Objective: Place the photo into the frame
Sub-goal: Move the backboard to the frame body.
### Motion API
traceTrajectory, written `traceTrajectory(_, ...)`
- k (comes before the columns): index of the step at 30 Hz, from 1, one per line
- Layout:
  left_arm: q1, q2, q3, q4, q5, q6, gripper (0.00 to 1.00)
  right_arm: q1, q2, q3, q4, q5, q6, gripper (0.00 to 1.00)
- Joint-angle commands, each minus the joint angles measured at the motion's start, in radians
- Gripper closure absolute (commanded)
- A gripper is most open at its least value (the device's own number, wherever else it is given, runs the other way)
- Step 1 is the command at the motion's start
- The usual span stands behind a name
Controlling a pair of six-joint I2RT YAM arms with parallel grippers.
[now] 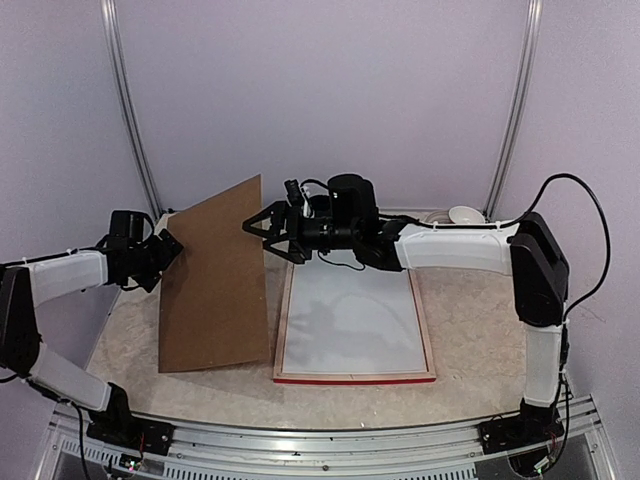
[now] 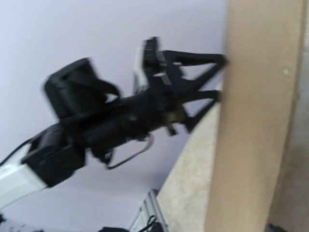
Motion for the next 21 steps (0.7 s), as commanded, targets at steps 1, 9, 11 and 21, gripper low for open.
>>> traceTrajectory(1, -0.093, -0.027, 0.058, 0.069, 0.165, -0.073, 0.01, 0.048, -0.082, -0.093, 0.09, -0.039, -0.027, 0.01)
traceTrajectory(9, -0.276, 0.039, 0.045, 0.174, 0.132, -0.142, 0.01, 0.048, -0.283, -0.382, 0.132, 0.026, -0.035, 0.01)
traceTrajectory(11, -0.325, 0.069, 0.043, 0.198, 0.121, -0.153, 0.01, 0.047, -0.331, -0.454, 0.137, 0.049, -0.04, 0.01)
traceTrajectory(21, -0.457, 0.22, 0.04, 0.281, 0.115, -0.196, 0.01, -0.013, -0.521, -0.843, 0.249, 0.124, 0.008, 0.01)
